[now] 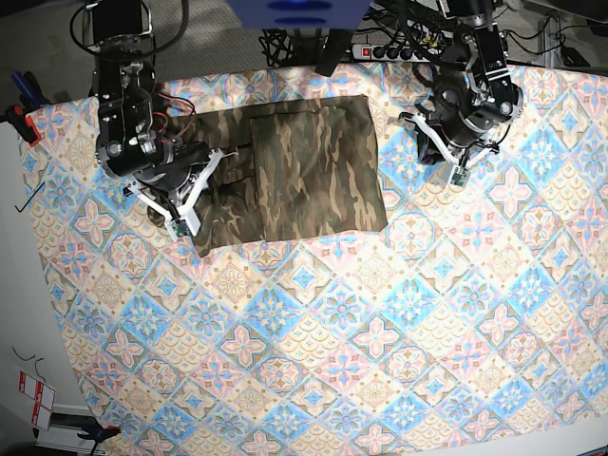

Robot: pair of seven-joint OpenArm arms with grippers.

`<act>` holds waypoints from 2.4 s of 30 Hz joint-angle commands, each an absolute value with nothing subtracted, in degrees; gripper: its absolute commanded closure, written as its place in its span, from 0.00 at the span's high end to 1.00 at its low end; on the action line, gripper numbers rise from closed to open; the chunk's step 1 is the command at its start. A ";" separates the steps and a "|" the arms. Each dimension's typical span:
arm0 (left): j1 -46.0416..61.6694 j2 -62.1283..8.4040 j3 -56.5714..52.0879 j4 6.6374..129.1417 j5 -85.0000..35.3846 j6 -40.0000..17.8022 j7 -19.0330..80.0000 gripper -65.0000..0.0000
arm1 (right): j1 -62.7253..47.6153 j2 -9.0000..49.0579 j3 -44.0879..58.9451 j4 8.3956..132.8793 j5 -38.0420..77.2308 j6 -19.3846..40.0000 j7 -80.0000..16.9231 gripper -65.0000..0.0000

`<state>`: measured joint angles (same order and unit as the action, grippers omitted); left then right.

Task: Fold the T-shirt properly
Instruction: 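Lower both grippers onto the folded shirt's edges and grasp them, then lift the shirt edge with both grippers and fold it over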

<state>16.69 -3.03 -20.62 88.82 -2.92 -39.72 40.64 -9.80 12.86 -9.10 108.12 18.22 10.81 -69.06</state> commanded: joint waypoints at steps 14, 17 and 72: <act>17.71 -3.82 -24.92 90.24 -3.65 -40.00 39.43 0.00 | -6.99 12.35 -15.60 108.97 18.86 10.95 -68.18 0.00; 17.80 -4.53 -26.07 90.24 -3.82 -40.00 39.43 0.00 | -6.73 9.80 -16.66 108.97 18.86 10.95 -68.70 0.00; 12.35 1.63 -22.73 89.54 -3.74 -40.00 39.43 0.00 | -4.62 6.20 -15.60 108.62 18.95 10.95 -71.34 0.00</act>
